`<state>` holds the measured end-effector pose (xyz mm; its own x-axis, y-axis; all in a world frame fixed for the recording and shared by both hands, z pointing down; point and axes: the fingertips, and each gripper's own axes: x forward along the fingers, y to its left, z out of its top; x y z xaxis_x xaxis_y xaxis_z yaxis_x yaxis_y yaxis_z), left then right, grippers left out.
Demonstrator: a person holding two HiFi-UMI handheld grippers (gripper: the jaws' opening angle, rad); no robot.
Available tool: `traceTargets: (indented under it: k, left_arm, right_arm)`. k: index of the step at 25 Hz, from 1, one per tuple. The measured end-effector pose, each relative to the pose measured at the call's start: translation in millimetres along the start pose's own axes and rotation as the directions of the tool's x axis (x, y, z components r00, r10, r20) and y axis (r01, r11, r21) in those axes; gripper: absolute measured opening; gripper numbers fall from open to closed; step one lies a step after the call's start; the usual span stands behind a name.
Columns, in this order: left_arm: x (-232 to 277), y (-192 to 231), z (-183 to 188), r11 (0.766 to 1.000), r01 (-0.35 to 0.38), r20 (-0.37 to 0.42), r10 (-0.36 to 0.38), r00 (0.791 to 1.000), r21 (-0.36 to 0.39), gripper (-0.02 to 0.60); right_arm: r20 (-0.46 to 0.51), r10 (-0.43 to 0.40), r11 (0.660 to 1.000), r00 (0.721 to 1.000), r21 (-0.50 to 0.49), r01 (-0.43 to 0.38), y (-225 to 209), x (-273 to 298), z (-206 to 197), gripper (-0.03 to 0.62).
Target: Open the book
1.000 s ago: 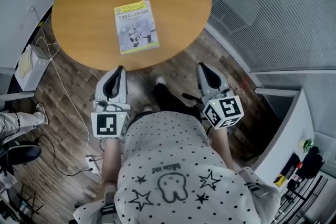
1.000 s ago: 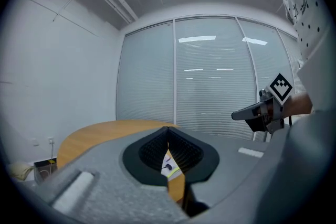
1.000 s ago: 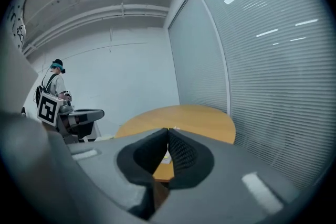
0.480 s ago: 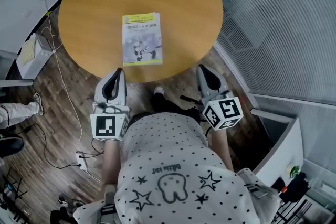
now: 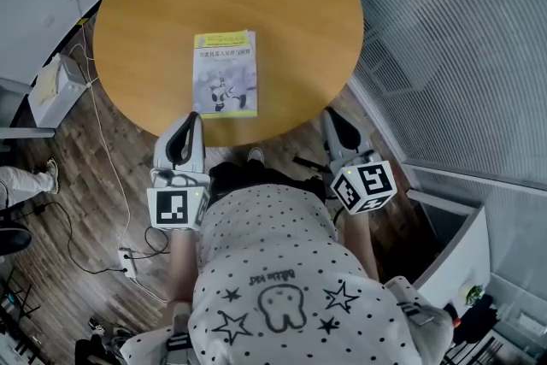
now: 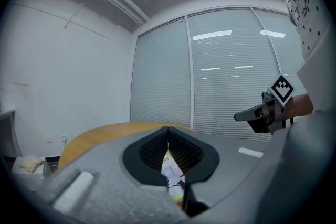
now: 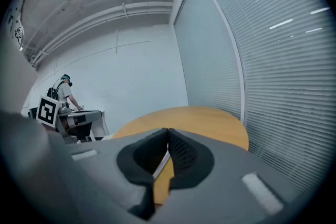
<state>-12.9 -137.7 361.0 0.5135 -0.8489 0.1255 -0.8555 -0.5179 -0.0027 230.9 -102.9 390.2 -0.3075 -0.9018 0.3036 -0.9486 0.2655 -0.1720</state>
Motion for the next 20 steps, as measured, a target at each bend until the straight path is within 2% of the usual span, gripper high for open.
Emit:
traceTargets:
  k: [7,20]
  left_arm:
    - [12.2,-18.8,0.0,1.000,0.003,-0.001,-0.003,1.000,0.010,0.011]
    - [9.2,-21.9,2.5,1.000,0.006,0.003,-0.006,1.000,0.024,0.011]
  right_arm:
    - [0.000,-0.018,0.999,1.000,0.037,0.018,-22.4,-3.9,-6.3,0.005]
    - [0.012,-0.007,0.999,1.000,0.041,0.006,-19.7,-9.2,-6.6,0.005]
